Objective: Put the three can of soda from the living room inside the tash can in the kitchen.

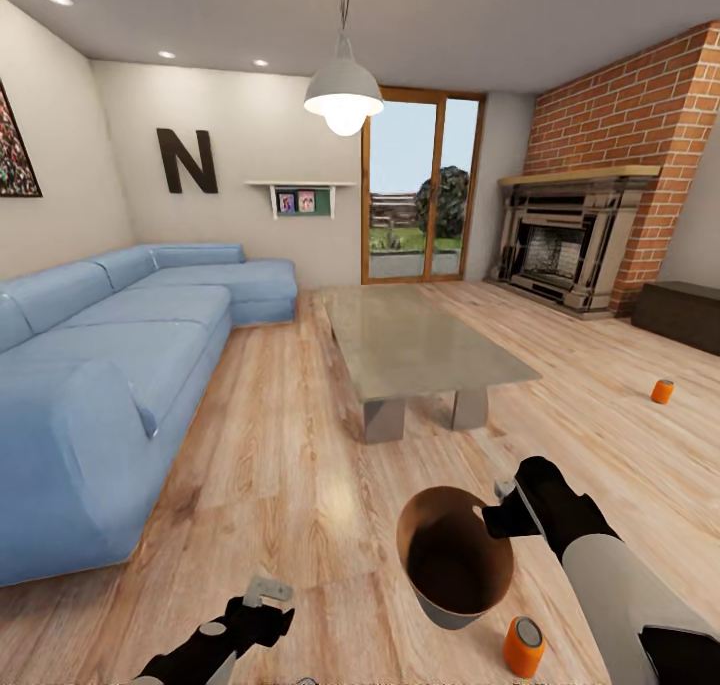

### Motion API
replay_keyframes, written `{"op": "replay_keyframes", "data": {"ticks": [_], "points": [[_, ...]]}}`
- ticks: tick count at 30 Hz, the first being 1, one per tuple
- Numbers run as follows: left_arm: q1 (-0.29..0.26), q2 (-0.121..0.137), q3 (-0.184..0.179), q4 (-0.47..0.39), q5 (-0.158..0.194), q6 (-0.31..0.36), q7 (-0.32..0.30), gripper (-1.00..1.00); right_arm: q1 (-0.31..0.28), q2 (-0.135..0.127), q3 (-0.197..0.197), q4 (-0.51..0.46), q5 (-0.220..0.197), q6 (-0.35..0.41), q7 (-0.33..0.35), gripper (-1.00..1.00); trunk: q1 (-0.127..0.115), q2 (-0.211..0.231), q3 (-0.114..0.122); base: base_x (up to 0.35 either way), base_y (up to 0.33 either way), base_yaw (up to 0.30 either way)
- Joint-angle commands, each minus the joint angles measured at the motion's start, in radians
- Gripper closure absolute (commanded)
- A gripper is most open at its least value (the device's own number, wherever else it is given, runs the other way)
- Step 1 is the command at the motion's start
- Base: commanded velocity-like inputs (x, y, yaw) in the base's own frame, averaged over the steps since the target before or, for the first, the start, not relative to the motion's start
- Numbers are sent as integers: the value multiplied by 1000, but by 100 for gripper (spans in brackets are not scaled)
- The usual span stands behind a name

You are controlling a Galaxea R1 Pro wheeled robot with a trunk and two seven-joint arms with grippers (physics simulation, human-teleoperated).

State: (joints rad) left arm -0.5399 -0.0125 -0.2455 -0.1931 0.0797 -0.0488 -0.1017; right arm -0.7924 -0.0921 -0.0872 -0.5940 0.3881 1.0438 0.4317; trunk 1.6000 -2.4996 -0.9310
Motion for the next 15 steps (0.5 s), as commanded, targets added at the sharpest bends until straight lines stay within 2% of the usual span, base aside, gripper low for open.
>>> {"op": "replay_keyframes", "data": {"ticks": [1,11,15], "points": [[0,-3,0,-2,0,0,-4,-100,-1,0,-2,0,-21,3,5,100,0,-1,-4,0,0,0],[0,-31,-1,-8,0,1,-10,-100,-1,3,-2,-1,-20,3,4,100,1,-1,-8,0,0,0],[0,-35,-1,-8,0,1,-13,-100,-1,6,-2,-1,-20,3,4,100,1,-1,-8,0,0,0]]}}
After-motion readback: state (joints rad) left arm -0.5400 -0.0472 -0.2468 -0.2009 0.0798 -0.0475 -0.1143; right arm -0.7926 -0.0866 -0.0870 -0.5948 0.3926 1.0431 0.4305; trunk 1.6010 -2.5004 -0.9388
